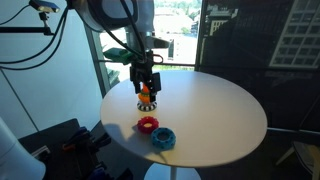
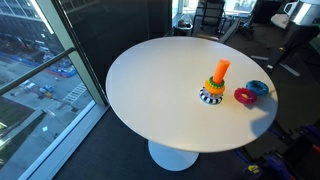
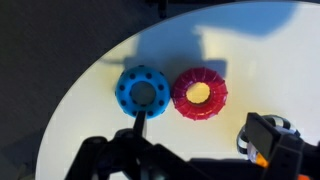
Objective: Put the pink circular object on the orange object
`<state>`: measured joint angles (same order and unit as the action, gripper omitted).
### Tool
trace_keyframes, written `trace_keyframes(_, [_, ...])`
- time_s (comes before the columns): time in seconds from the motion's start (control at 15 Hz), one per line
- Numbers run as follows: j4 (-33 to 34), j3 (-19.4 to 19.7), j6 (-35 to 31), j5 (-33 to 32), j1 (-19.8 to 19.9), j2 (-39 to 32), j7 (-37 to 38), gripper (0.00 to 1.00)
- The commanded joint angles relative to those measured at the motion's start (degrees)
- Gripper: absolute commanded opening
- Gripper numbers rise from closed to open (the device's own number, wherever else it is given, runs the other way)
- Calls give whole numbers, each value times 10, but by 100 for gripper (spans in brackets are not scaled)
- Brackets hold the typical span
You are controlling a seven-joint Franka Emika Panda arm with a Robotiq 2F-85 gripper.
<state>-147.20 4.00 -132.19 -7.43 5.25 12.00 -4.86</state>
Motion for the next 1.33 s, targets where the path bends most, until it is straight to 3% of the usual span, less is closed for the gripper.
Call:
trace_keyframes(0.0, [1,2,1,0,-2,0,0,100])
trace_keyframes(0.47, [-5,4,-45,38,-14,-42,-30,100])
trace_keyframes(1.27, [-35,-13,-185,129,-35,-131,-112,100])
